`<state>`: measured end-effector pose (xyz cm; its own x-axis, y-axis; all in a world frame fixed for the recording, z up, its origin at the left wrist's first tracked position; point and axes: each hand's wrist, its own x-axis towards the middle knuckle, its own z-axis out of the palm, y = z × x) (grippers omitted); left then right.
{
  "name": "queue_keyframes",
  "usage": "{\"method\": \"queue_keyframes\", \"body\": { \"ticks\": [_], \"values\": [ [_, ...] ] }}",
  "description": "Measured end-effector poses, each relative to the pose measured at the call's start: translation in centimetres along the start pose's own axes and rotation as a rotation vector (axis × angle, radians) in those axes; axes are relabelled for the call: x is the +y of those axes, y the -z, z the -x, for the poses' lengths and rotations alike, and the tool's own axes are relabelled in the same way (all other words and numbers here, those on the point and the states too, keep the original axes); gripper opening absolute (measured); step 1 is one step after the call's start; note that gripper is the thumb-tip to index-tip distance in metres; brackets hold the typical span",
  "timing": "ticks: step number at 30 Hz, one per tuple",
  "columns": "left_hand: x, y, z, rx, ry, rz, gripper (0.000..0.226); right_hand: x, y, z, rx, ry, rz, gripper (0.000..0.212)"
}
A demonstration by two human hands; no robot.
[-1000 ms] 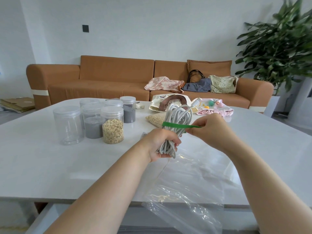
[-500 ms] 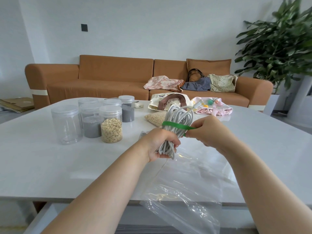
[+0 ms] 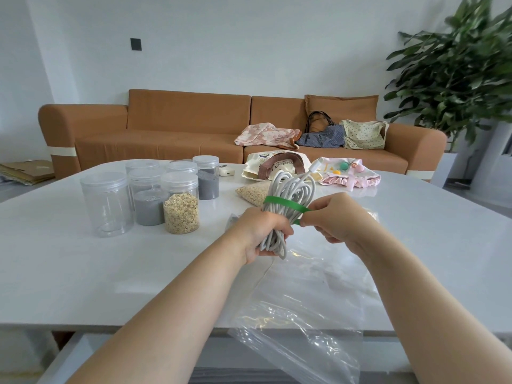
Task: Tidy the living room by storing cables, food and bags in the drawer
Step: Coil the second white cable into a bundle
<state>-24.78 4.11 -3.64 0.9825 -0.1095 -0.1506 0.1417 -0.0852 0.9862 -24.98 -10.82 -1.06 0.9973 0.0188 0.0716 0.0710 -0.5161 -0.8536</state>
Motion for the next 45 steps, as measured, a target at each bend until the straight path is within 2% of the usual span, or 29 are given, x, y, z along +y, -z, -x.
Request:
{"method": "queue_keyframes", "body": {
  "ticks": [5,9,12,15,22,31,37,41,45],
  "values": [
    [0.1,0.2,0.0,0.03,-0.014,-0.017,0.01,-0.1,0.0,0.1,-0.037,0.023,-0.04,0.02],
    [0.0,0.5,-0.1,0.038,-0.015,-0.025,0.012,-0.3,0.5,0.4,-0.141,0.062,-0.115,0.021],
    [-0.1,0.4,-0.1,0.028,-0.005,-0.003,0.013,-0.7,1.1,0.7,-0.162,0.087,-0.056,0.013],
    [-0.1,0.4,-0.1,0.022,0.008,0.013,0.011,-0.9,1.7,0.8,-0.183,0.107,-0.03,0.014],
    [-0.1,0.2,-0.3,0.047,0.033,0.073,0.011,-1.4,2.3,1.1,-0.145,0.148,-0.109,0.024],
    [-0.1,-0.1,-0.5,0.113,-0.016,0.164,0.007,-1.6,2.1,1.1,-0.087,0.086,-0.051,0.018],
    [-0.2,-0.3,-0.8,0.168,-0.058,0.176,0.008,-2.1,2.5,1.4,-0.142,0.102,-0.083,0.02],
    [-0.3,-0.4,-1.0,0.204,-0.091,0.173,0.009,-1.9,2.8,1.5,-0.234,0.095,-0.242,0.024],
    [-0.5,-0.1,-1.2,0.251,-0.118,0.215,0.011,-1.8,1.9,1.1,-0.099,0.103,-0.121,0.021]
  ]
}}
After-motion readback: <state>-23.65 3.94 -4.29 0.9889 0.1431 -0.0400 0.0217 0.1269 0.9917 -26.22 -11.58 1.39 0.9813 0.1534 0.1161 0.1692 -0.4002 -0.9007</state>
